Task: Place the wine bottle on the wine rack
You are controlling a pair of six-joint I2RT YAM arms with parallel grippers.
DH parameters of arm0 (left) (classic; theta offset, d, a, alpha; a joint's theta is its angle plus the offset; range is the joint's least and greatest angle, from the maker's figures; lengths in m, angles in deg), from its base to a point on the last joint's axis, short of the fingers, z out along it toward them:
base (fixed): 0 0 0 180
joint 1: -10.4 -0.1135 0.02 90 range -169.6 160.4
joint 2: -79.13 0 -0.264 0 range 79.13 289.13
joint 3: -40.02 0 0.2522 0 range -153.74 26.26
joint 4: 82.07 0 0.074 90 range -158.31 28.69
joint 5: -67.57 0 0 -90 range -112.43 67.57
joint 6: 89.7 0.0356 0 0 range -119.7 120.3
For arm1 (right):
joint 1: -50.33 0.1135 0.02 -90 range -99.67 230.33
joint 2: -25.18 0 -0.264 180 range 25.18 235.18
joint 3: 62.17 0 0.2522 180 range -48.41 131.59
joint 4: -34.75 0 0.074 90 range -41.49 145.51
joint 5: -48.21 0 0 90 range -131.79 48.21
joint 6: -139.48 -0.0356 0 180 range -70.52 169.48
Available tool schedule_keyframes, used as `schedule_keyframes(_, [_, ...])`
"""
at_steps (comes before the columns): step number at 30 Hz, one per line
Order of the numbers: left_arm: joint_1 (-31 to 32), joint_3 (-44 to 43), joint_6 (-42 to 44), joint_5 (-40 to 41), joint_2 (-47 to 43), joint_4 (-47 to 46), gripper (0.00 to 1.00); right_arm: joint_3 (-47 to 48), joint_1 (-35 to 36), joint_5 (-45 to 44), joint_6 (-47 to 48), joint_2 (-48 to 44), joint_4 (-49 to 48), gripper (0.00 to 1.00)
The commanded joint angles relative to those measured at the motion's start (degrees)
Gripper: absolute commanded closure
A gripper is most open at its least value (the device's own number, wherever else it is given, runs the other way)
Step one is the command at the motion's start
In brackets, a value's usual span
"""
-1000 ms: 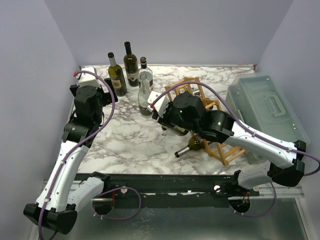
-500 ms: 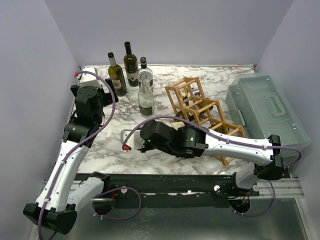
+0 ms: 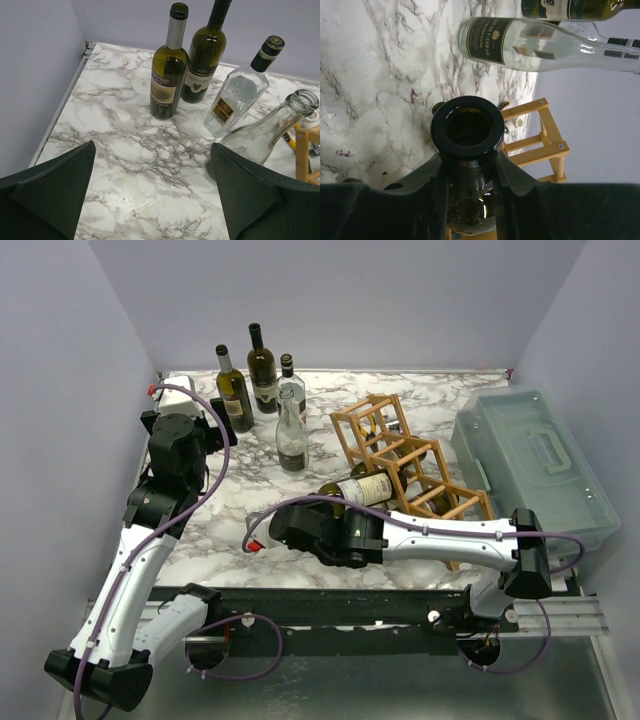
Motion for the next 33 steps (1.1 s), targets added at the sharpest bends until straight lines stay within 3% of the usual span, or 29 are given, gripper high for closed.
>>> schedule_keyframes(1, [0.6,0.9,-0.5,1.7,-0.9,-1.4,0.01,-3.7,0.3,-9.6,6.3,1.0,-3.0,1.00])
schedule_keyframes(16, [2.5,1.2,-0.2,2.4,-2.3,-1.8,0.01,-20.5,-1.0,-8.7,18.4,-2.6,-14.1,1.00])
schedule_keyframes(25, [3.3,1.3,-0.1,2.8,-3.1,-1.9,0.01,-22.6,-4.8,-2.9,20.8,-6.3,-16.8,1.00])
schedule_keyframes(33, [4.0,1.3,-0.1,2.8,-2.7,-1.9,0.01,-23.8,-7.8,-2.9,22.6,-5.9,-16.4,1.00])
